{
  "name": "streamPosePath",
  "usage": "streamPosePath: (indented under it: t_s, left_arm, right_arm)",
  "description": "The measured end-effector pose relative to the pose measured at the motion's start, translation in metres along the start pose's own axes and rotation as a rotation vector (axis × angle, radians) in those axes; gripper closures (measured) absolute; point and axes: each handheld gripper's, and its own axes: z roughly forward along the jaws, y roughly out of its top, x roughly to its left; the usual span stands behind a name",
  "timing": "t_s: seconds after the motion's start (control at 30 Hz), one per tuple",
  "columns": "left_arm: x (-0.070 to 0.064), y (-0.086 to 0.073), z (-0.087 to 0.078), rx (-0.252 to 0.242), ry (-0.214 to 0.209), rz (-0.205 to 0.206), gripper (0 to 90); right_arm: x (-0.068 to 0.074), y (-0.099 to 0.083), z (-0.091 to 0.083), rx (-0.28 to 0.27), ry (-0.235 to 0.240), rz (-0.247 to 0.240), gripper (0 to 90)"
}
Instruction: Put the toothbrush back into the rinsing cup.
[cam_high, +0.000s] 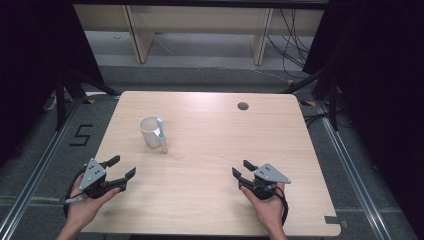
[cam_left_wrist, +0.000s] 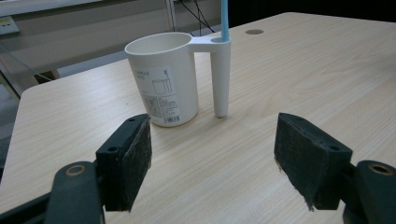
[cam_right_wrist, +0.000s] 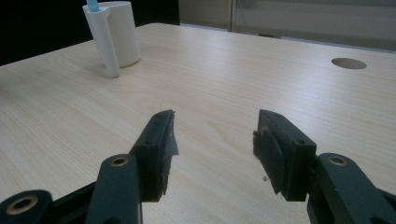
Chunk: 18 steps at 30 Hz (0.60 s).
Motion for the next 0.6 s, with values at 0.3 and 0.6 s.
streamPosePath:
  t_s: [0.3,0.6]
  left_arm:
    - [0.003,-0.017,0.004,0.006,0.007,-0.022,26.9]
    - [0.003,-0.022,0.004,-0.003,0.023,-0.022,26.4]
  right_arm:
    - [-0.001,-0.001,0.002,-0.007,0.007,-0.016,47.9]
    - [-0.001,-0.001,0.002,-0.009,0.008,-0.013,47.8]
